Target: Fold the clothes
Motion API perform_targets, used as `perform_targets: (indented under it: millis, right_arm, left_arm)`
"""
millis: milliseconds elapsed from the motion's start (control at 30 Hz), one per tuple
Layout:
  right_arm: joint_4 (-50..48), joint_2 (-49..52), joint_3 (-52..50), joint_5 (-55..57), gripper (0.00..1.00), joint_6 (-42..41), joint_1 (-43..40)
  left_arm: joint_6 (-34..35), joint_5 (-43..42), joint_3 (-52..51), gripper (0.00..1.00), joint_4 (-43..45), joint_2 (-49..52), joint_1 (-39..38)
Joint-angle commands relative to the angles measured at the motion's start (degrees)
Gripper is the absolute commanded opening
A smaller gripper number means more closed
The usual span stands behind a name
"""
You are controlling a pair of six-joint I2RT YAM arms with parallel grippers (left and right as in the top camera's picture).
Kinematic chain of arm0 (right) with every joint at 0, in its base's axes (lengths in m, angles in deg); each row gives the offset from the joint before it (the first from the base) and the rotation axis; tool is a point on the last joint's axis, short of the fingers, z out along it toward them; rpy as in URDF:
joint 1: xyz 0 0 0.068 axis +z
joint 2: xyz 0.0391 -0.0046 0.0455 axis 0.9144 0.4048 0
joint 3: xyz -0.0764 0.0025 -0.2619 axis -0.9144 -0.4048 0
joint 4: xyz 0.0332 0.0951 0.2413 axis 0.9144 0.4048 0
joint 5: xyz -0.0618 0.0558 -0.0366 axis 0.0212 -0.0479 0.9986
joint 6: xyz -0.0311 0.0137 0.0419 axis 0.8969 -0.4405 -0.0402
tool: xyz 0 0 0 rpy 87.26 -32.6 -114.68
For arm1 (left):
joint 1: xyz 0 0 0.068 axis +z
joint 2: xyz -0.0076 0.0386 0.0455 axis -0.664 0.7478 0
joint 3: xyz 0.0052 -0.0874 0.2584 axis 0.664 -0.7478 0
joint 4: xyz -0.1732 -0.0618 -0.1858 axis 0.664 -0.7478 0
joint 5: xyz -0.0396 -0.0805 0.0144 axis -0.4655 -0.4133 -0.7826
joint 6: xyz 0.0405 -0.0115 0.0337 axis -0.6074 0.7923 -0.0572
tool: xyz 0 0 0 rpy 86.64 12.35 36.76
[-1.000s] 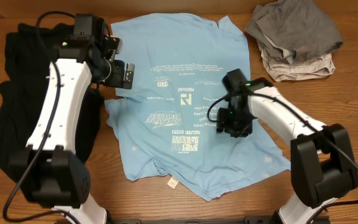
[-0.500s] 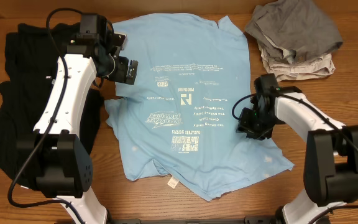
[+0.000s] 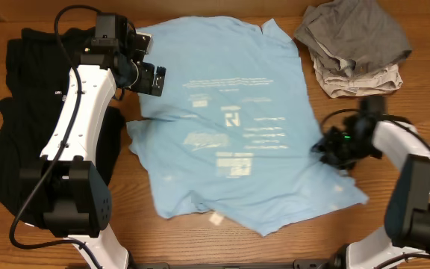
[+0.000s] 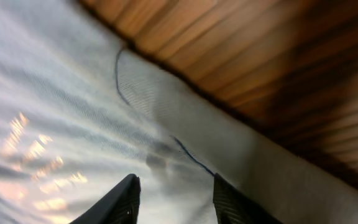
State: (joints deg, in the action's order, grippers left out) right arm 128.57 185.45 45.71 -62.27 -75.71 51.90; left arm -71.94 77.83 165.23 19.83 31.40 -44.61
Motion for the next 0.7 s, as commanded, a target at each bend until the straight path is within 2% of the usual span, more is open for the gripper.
perform_targets:
  millis: [0, 233, 300, 367, 433, 533, 667]
  right_arm:
    - [-1.33, 3.21, -2.47, 9.4, 0.47, 4.04, -7.61]
    - [-2.08, 3.21, -1.03, 9.4, 0.54, 7.32, -20.85]
    - [-0.66, 3.21, 0.66, 9.33, 0.57, 8.2, -23.56]
    - [2.64, 3.21, 3.85, 8.28, 0.66, 8.35, -25.97]
    - [6.03, 3.17, 7.41, 5.01, 0.73, 8.85, -27.04]
    - [11.1, 2.43, 13.27, 1.25, 0.75, 10.82, -26.25]
    - [18.23, 0.46, 21.44, 1.57, 0.79, 12.04, -21.79]
  left_arm:
    - [-1.29, -0.7, 1.33, 1.0, 0.42, 2.14, -0.31]
    - [-2.05, -3.48, 1.33, 1.0, 2.12, 6.8, -0.5]
    - [-3.06, -4.79, 1.33, 1.0, 3.72, 8.2, -0.5]
    - [-3.28, -5.07, 1.33, 1.0, 6.21, 9.27, -0.5]
    - [-3.23, -5.44, 1.33, 1.0, 9.35, 10.05, -0.5]
    - [-3.23, -7.41, 1.33, 1.0, 14.53, 10.95, -0.52]
    - [-2.29, -8.68, 1.36, 0.99, 20.79, 12.07, -1.03]
